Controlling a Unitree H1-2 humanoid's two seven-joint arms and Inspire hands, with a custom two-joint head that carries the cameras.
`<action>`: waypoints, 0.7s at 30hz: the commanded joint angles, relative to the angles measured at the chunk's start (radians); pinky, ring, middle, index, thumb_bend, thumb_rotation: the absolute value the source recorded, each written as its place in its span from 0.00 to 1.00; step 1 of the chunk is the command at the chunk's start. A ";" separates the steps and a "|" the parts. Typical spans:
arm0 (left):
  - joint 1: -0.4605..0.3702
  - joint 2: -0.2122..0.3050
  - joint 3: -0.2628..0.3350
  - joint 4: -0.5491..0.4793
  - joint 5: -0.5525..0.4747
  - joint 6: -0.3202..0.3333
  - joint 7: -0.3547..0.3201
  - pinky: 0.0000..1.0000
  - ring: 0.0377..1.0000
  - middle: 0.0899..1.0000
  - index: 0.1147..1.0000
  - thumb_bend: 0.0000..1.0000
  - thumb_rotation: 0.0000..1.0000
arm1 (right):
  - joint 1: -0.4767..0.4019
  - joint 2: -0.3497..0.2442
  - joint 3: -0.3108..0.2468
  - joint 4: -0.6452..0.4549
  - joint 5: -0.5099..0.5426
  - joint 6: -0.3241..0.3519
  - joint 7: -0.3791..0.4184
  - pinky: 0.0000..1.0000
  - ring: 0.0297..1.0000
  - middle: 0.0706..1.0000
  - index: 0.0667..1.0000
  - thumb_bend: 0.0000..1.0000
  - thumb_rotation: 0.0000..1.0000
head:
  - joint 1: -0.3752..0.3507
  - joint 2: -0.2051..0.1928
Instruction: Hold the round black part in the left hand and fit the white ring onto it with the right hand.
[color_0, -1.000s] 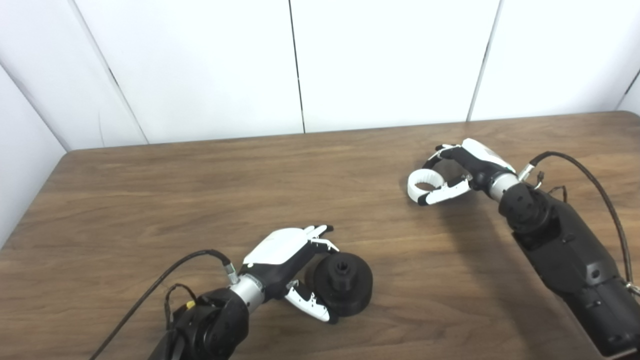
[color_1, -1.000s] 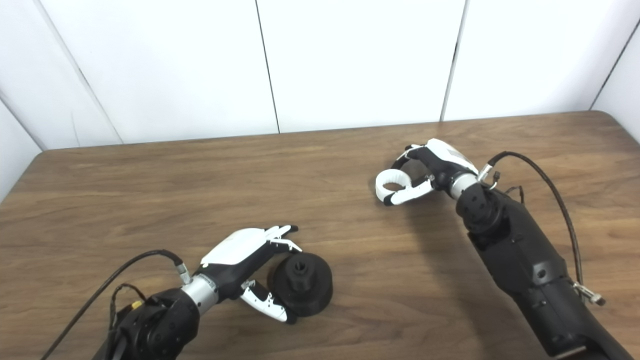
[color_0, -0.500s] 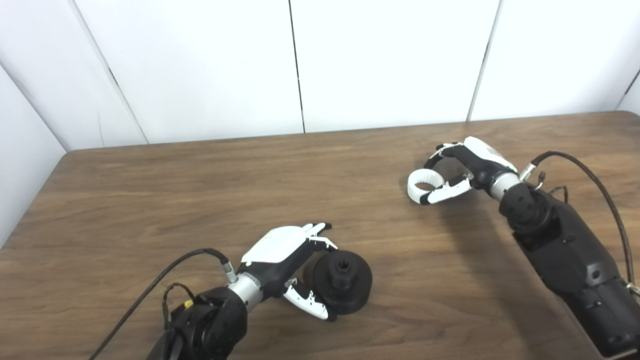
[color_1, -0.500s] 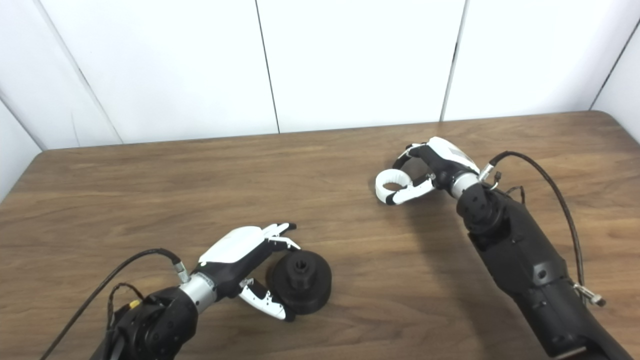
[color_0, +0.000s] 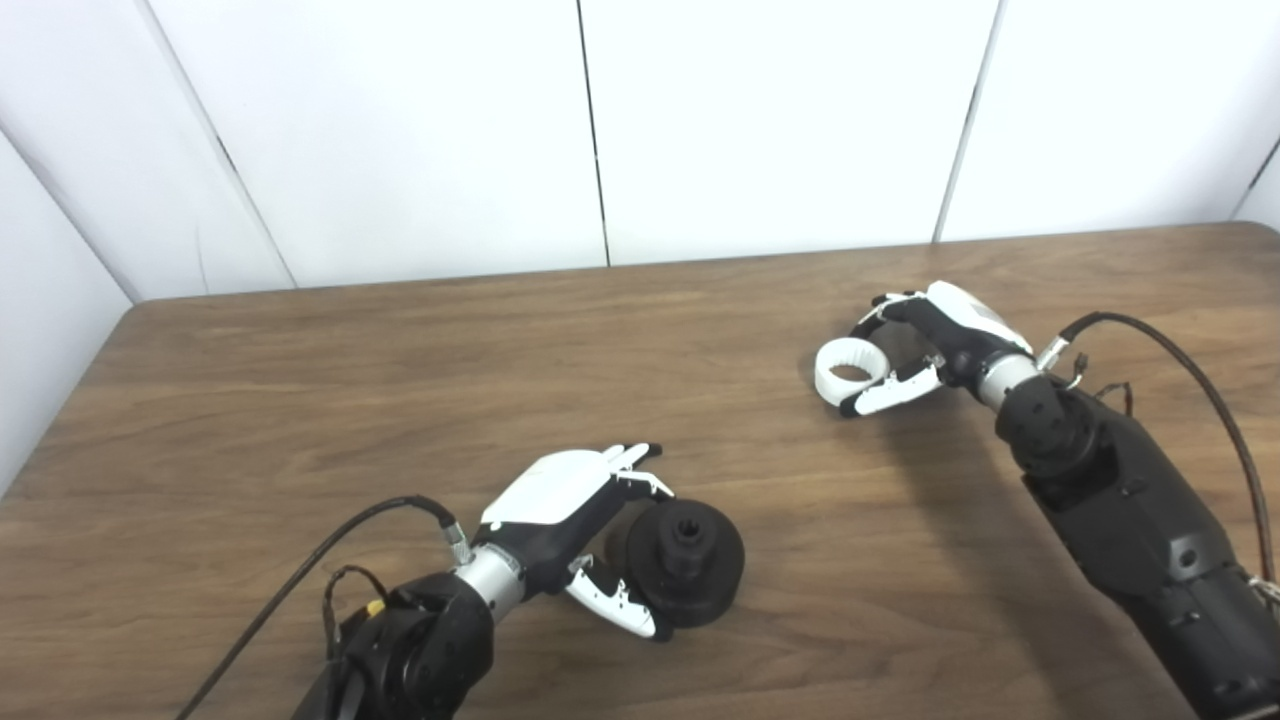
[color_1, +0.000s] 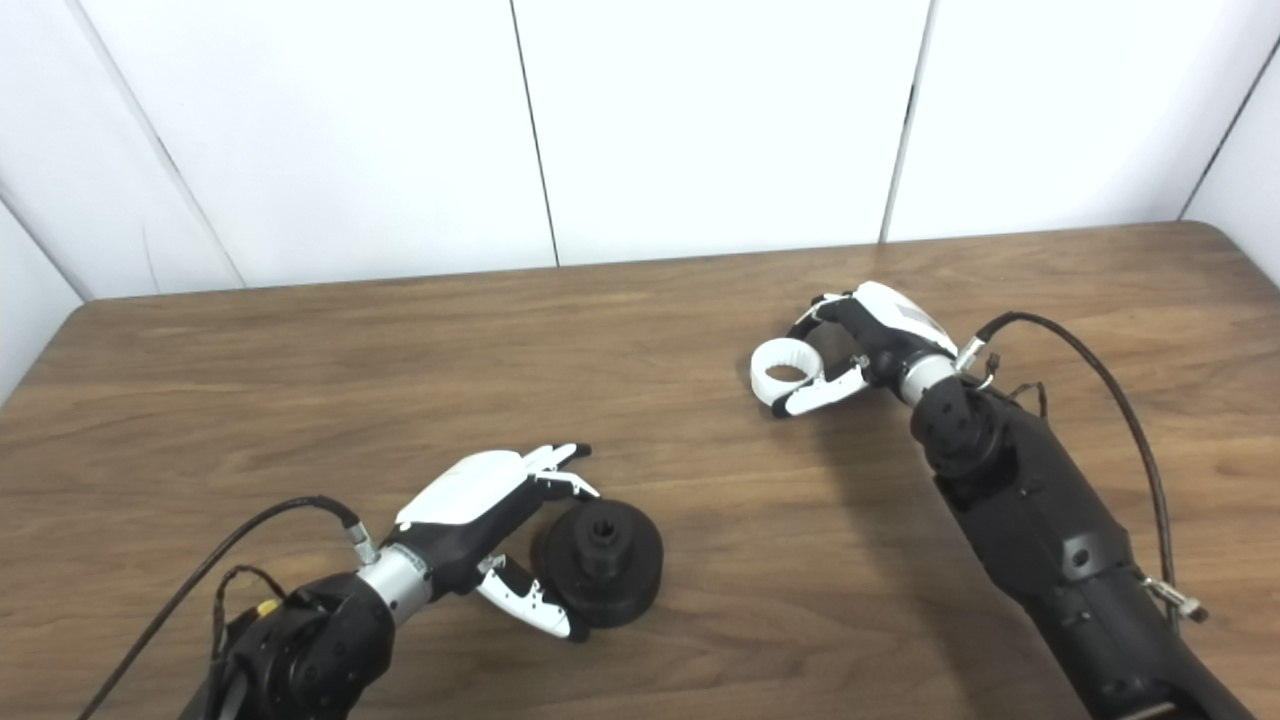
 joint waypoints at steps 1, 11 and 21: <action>-0.022 0.006 0.011 -0.024 0.004 -0.015 0.005 0.92 1.00 1.00 0.67 0.93 0.27 | -0.049 -0.001 -0.008 -0.016 -0.015 -0.036 -0.031 0.94 1.00 0.92 0.65 0.87 0.25 | -0.002 0.001; -0.023 0.004 0.010 -0.021 0.009 -0.009 0.002 0.91 1.00 1.00 0.67 0.93 0.26 | -0.048 0.004 -0.015 -0.014 -0.017 -0.043 -0.043 0.92 1.00 0.92 0.64 0.86 0.25 | -0.001 0.002; -0.022 0.005 0.014 -0.018 0.001 -0.010 0.002 0.91 1.00 1.00 0.66 0.93 0.27 | -0.049 0.009 -0.023 -0.004 -0.012 -0.063 -0.058 0.91 0.98 0.90 0.62 0.86 0.23 | -0.001 0.001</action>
